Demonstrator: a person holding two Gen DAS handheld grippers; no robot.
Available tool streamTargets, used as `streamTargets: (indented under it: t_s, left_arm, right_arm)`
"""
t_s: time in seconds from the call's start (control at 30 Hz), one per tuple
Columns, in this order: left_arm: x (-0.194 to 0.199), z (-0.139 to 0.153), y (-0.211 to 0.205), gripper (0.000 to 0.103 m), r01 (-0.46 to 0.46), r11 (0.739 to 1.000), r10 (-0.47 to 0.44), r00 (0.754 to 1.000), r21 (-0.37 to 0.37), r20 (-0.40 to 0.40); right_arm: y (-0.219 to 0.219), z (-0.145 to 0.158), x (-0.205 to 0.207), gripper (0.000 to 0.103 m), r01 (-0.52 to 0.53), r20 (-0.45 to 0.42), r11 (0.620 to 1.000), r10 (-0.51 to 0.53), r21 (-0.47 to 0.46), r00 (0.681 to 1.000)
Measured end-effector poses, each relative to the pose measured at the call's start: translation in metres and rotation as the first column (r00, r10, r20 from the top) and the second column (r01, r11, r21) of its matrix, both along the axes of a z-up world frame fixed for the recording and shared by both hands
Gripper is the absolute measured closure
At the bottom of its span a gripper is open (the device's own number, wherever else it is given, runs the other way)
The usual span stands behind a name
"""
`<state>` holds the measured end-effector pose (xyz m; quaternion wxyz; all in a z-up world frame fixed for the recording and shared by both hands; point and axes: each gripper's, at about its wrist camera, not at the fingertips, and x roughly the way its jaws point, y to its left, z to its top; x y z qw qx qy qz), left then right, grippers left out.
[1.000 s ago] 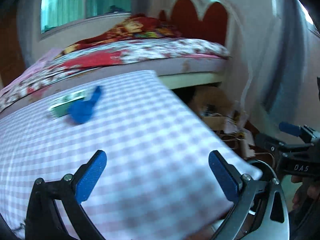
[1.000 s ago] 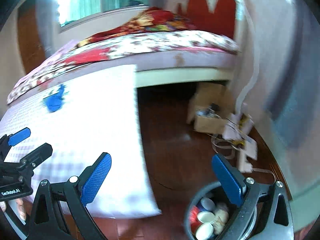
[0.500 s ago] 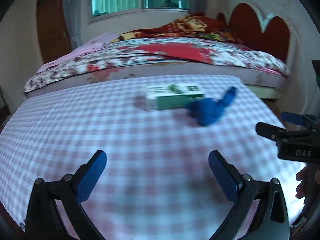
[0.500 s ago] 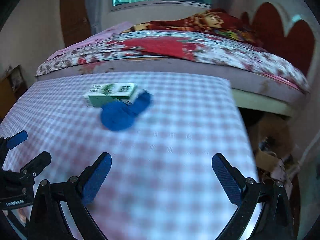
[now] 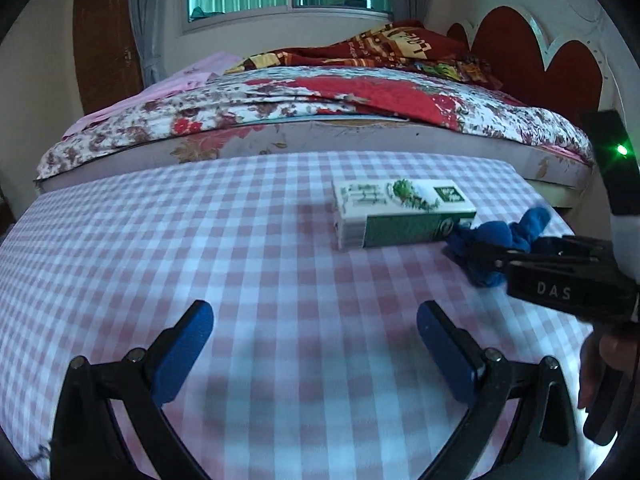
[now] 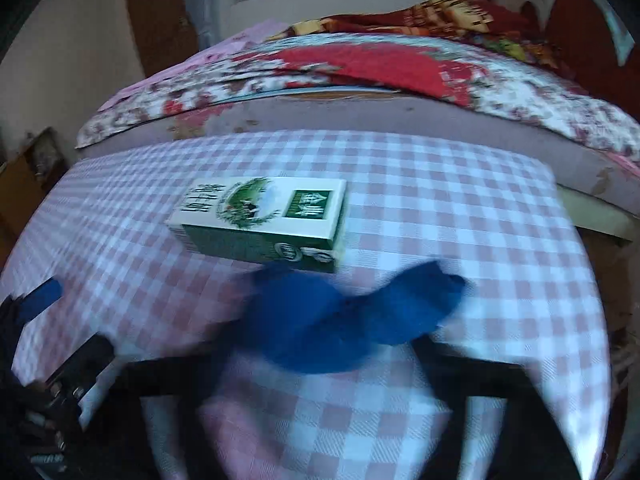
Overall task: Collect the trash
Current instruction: 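Grasp the green-white milk carton with the left tool while the right tool grasps the dark blue sock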
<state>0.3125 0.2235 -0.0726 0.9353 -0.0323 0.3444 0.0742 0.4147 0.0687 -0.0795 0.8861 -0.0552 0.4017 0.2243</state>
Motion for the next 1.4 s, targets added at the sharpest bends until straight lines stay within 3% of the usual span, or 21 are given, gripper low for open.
streamTargets:
  t_s: [0.2, 0.43, 0.47, 0.53, 0.57, 0.63, 0.73, 0.87, 0.97, 1.07, 1.17, 1.27, 1.4]
  left_arm:
    - [0.043, 0.002, 0.000, 0.001, 0.019, 0.999, -0.018, 1.000, -0.036, 0.004]
    - [0.078, -0.003, -0.030, 0.002, 0.133, 0.988, -0.134, 0.991, -0.079, 0.000]
    - [0.077, -0.002, -0.036, 0.002, 0.165, 0.981, -0.164, 0.986, -0.102, 0.011]
    - [0.067, 0.002, -0.054, 0.002, 0.292, 0.941, -0.287, 0.956, -0.172, 0.054]
    - [0.059, 0.007, -0.061, 0.002, 0.332, 0.928, -0.322, 0.943, -0.171, 0.087]
    - [0.048, 0.014, -0.071, 0.002, 0.328, 0.939, -0.316, 0.941, -0.101, 0.119]
    - [0.061, 0.016, -0.075, 0.002, 0.258, 0.965, -0.261, 0.963, 0.050, 0.062]
    - [0.086, 0.015, -0.070, 0.001, 0.271, 0.951, -0.276, 0.961, 0.146, 0.017]
    - [0.106, 0.005, -0.064, 0.001, 0.337, 0.935, -0.337, 0.941, 0.113, -0.019]
    - [0.113, -0.008, -0.062, 0.001, 0.406, 0.912, -0.409, 0.911, -0.048, -0.057]
    - [0.092, -0.004, -0.073, 0.003, 0.458, 0.882, -0.463, 0.886, -0.111, -0.020]
    - [0.077, 0.001, -0.088, 0.010, 0.454, 0.888, -0.457, 0.889, -0.068, -0.027]
    - [0.089, 0.005, -0.099, 0.010, 0.417, 0.909, -0.416, 0.909, 0.005, -0.039]
  right_arm:
    - [-0.035, 0.007, -0.004, 0.052, 0.086, 0.043, 0.996, -0.085, -0.010, 0.995]
    - [-0.082, 0.007, -0.006, 0.052, 0.167, 0.029, 0.986, -0.167, 0.003, 0.986]
    - [-0.090, 0.009, -0.007, 0.052, 0.181, 0.033, 0.984, -0.181, 0.005, 0.983]
    - [-0.101, 0.010, -0.008, 0.052, 0.201, 0.037, 0.980, -0.201, 0.008, 0.979]
    - [-0.106, 0.011, -0.008, 0.051, 0.211, 0.038, 0.977, -0.211, 0.010, 0.977]
    - [-0.116, 0.012, -0.009, 0.051, 0.225, 0.039, 0.974, -0.225, 0.013, 0.974]
    - [-0.121, 0.009, -0.010, 0.051, 0.228, 0.031, 0.973, -0.229, 0.014, 0.973]
    - [-0.118, 0.008, -0.012, 0.051, 0.213, 0.029, 0.977, -0.213, 0.006, 0.977]
    - [-0.119, 0.007, -0.009, 0.051, 0.216, 0.019, 0.976, -0.216, 0.006, 0.976]
    - [-0.119, 0.008, -0.005, 0.051, 0.216, 0.017, 0.976, -0.216, -0.003, 0.976]
    - [-0.121, 0.008, -0.001, 0.051, 0.216, 0.031, 0.976, -0.215, -0.019, 0.976]
    - [-0.127, 0.007, 0.000, 0.051, 0.222, 0.040, 0.975, -0.221, -0.014, 0.974]
    - [-0.128, 0.006, 0.000, 0.051, 0.223, 0.046, 0.975, -0.222, -0.012, 0.974]
